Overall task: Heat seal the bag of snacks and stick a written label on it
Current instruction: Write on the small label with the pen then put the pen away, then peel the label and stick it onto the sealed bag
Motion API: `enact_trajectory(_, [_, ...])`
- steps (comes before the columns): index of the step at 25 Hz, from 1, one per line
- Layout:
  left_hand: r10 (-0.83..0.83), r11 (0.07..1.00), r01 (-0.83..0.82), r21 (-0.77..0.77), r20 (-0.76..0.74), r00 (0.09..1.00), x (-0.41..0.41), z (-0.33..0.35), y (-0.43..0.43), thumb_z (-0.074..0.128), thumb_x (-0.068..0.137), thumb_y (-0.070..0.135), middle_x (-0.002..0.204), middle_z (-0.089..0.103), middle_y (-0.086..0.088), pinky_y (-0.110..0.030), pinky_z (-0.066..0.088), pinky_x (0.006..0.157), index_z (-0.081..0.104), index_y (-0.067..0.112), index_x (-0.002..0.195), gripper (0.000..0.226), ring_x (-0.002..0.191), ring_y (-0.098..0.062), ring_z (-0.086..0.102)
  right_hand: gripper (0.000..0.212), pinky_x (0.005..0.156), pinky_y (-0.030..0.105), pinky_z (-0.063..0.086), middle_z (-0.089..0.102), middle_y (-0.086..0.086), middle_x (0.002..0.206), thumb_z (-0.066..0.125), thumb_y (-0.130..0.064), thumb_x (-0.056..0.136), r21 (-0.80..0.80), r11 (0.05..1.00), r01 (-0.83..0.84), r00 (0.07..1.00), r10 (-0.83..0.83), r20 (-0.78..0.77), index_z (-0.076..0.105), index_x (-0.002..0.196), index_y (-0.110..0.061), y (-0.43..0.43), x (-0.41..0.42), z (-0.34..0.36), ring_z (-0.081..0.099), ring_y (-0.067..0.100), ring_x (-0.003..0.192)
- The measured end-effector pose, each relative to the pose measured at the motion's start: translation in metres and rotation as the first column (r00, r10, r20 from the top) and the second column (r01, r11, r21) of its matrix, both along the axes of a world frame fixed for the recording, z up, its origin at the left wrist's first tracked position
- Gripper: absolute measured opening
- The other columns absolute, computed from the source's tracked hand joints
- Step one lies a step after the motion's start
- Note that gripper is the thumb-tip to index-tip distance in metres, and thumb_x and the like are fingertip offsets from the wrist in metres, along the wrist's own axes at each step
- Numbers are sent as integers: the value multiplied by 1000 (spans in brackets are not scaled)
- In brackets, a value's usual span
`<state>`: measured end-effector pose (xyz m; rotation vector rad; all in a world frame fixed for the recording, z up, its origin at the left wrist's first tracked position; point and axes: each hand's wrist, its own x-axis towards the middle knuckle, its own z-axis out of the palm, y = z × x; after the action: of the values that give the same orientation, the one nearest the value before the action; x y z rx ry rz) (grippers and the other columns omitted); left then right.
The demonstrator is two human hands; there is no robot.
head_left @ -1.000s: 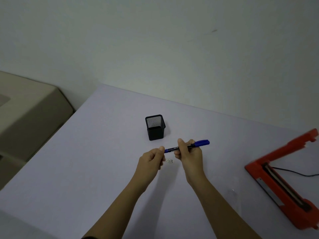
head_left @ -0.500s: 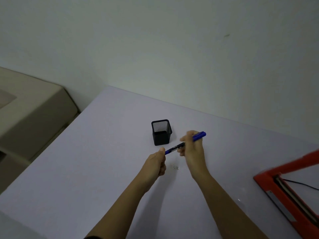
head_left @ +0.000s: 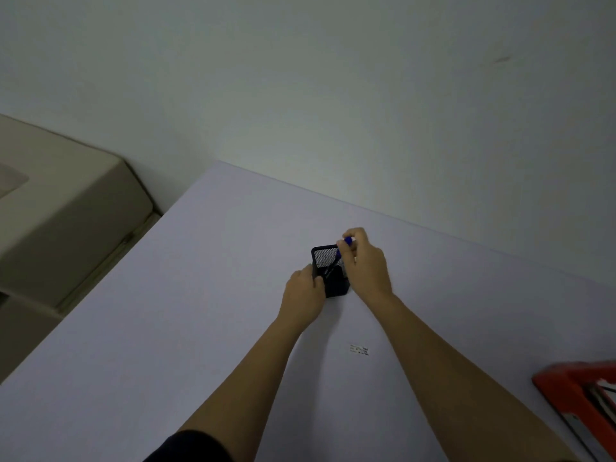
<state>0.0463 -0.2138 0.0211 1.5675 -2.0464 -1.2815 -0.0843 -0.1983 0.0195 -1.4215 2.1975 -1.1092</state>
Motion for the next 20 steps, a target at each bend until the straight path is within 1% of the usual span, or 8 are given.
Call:
enact_trajectory(2, [-71,997,71,-7,-18,997,-2,-13,-2,37,95,9,120,54,-21,-30,41,77,46,4,125,32,96,-25,50,17,52,36,52,66,10,83,44,-31,96,101,995,-19,994,29,-104,48,106,-18,-4,2,-17,60,23,68])
enact_trajectory(5, [-86,996,86,-10,-13,996,-2,-21,-4,41,91,6,112,55,-20,-23,35,70,48,5,122,31,85,-18,45,17,53,35,49,65,12,84,46,-31,95,148,989,30,985,-4,-171,51,102,-17,-7,-1,-27,59,26,74])
enact_trajectory(8, [-73,996,72,-45,-33,997,-1,-20,0,43,91,5,123,51,-17,-21,35,75,42,6,131,40,92,-19,49,30,75,37,48,58,12,117,50,-31,93,158,984,83,975,-48,-216,54,117,-14,-10,-5,-26,51,27,104])
enact_trajectory(11, [134,979,-153,-136,-140,981,8,-20,10,47,93,8,122,50,-10,-20,40,78,42,6,132,40,96,-18,54,47,94,41,42,44,11,137,47,-36,94,160,968,191,977,-173,-122,42,133,-12,2,-17,-27,42,28,121])
enact_trajectory(14, [276,947,-296,-125,-154,949,19,-40,30,49,92,8,102,59,-9,-15,40,66,55,6,114,23,82,-13,54,31,87,36,45,56,14,119,43,-26,96,81,917,390,917,-395,58,53,120,-8,51,-30,-46,54,29,107])
enact_trajectory(16, [117,988,-119,-93,-32,993,18,-65,49,51,92,10,104,61,-13,-16,39,72,61,5,110,21,85,-17,56,25,79,30,44,59,14,108,45,-21,95,181,911,371,920,-388,63,59,113,-9,97,-31,-73,58,29,97])
enact_trajectory(18, [-143,986,149,-72,72,987,11,-86,67,53,91,12,110,59,-14,-16,38,77,61,8,117,27,90,-22,58,28,79,29,45,56,10,109,54,-25,91,319,929,186,970,-225,90,59,116,-14,134,-24,-96,57,24,97])
enact_trajectory(20, [-269,953,284,-107,134,954,3,-98,79,54,91,15,112,56,-13,-23,43,82,57,11,125,34,93,-24,58,40,79,33,49,52,6,111,62,-35,85,378,926,17,999,-27,21,58,121,-18,153,-18,-110,54,20,97])
